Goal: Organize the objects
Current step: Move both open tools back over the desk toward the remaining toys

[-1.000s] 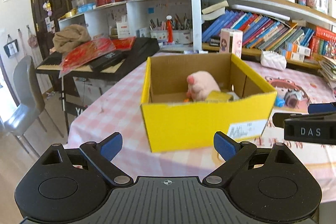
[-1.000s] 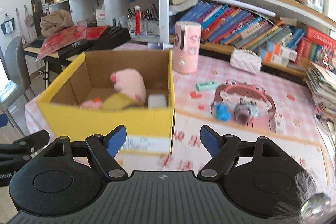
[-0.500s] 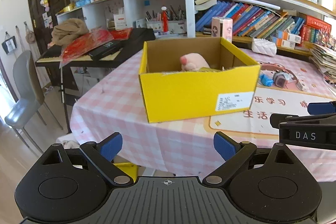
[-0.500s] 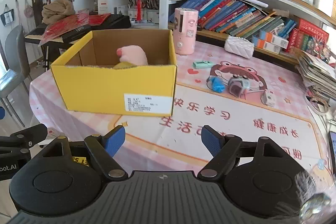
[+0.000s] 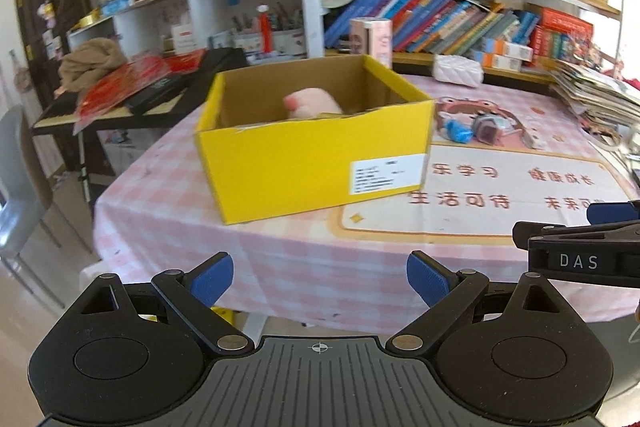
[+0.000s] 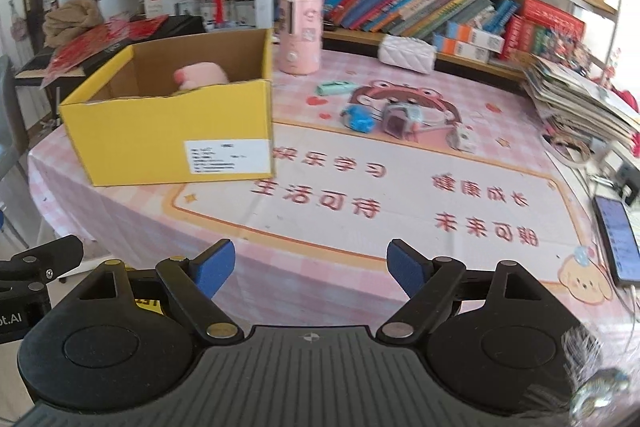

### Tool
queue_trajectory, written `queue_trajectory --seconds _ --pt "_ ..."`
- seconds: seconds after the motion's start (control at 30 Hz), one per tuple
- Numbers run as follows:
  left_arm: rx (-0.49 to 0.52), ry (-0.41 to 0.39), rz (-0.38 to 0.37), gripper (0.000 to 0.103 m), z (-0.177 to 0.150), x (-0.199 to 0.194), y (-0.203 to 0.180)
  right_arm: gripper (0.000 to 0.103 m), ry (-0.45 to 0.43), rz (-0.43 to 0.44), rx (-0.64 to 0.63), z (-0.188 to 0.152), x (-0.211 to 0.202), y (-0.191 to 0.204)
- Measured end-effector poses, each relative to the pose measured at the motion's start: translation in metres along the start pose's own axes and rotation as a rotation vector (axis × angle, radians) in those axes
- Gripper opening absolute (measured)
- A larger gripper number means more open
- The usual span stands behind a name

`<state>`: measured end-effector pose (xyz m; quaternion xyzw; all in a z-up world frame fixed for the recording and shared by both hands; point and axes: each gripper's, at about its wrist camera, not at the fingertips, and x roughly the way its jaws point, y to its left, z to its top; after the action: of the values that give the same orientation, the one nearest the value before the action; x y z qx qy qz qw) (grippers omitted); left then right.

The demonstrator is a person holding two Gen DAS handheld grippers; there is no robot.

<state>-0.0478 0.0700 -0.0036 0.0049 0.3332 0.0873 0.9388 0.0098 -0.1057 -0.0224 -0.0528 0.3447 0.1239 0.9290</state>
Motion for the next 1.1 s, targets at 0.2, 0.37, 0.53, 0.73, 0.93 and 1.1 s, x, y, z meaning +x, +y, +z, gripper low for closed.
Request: queue_trajectory --seconds 0.2,0.37,0.53,0.73,0.93,1.1 --pt "0.061 0.002 -0.051 0.095 0.012 0.015 -0.029 0.084 0.017 -0.052 0.064 -0.003 0.005 -0.030" --pt "0.091 -0.010 -0.089 0.095 0.030 0.030 -0.054 0.084 0.016 -0.092 0.099 0.004 0.012 -0.058" --pt "0.139 -0.023 -0.116 0.095 0.048 0.046 -0.081 0.084 0.019 -0.124 0.149 0.014 0.020 -0.088" --pt "0.140 -0.023 -0.131 0.095 0.066 0.066 -0.102 0.084 0.023 -0.130 0.150 0.031 0.037 -0.113" --pt "0.140 -0.023 -0.134 0.095 0.082 0.086 -0.123 0.084 0.026 -0.130 0.149 0.052 0.057 -0.136" --pt "0.104 -0.015 -0.113 0.095 0.095 0.100 -0.133 0.084 0.031 -0.113 0.120 0.068 0.073 -0.151"
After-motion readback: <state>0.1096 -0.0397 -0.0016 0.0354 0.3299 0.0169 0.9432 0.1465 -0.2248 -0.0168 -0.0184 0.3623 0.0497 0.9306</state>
